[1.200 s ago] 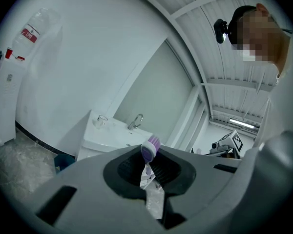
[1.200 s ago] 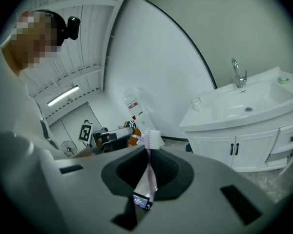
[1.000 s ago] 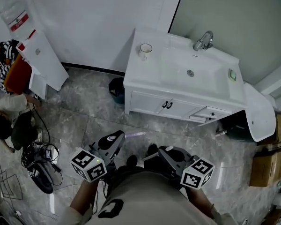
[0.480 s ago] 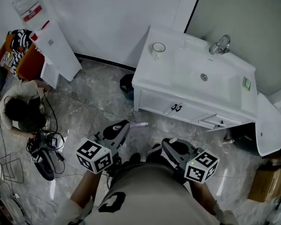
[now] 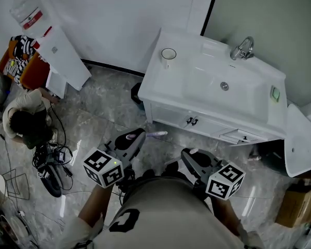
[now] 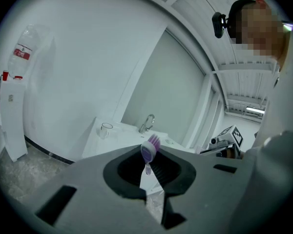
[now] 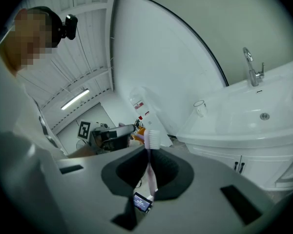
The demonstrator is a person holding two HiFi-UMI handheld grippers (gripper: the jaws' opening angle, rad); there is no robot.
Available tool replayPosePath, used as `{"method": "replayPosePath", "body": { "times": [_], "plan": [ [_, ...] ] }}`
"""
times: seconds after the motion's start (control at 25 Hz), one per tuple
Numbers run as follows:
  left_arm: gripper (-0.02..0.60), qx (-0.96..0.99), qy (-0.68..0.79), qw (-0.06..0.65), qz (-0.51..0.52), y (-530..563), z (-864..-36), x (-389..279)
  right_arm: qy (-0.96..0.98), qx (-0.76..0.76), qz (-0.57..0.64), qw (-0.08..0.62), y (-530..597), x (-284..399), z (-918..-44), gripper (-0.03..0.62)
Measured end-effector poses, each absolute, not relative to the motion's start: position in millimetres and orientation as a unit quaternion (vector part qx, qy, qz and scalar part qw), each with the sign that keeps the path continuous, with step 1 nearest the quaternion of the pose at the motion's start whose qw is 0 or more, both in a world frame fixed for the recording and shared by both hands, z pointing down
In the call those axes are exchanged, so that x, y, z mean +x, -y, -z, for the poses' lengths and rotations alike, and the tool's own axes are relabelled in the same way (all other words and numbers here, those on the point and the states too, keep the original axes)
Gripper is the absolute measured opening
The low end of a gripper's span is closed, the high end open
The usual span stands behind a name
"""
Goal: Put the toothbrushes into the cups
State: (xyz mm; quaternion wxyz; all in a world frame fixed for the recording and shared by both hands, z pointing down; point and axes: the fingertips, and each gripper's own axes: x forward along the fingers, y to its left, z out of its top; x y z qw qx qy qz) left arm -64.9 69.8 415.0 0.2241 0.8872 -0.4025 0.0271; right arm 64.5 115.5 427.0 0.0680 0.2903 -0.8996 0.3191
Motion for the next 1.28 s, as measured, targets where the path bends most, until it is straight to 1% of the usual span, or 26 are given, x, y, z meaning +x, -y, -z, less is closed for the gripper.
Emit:
{"method": "replayPosePath", "body": {
  "times": [0.32,0.52,0.6,0.92,1.28],
  "plan": [
    [0.038,0.865,0.454,0.205,-0.049,-50.8,-411.3,-67.7,0.901,0.279,-0.326,0.056,-94.9,105.2,-428.5,0.029],
    [0.037,0.850,0.494,0.164,-0.078,-40.5,-403.5,-71.8,0.905,0.263,-0.330,0.048,-84.1,122.4,-431.4,0.029],
    [0.037,0.848,0.499,0.160,-0.083,-39.4,-403.8,-68.2,0.906,0.254,-0.337,0.044,-82.1,127.1,-434.7,0.029],
    [0.038,0.848,0.494,0.167,-0.093,-28.8,-407.1,-52.3,0.909,0.227,-0.346,0.050,-73.7,124.5,-440.5,0.029],
    [0.038,0.861,0.472,0.174,-0.077,17.0,-415.6,-69.9,0.901,0.256,-0.345,0.066,-38.9,106.2,-446.1,0.029]
  ]
}}
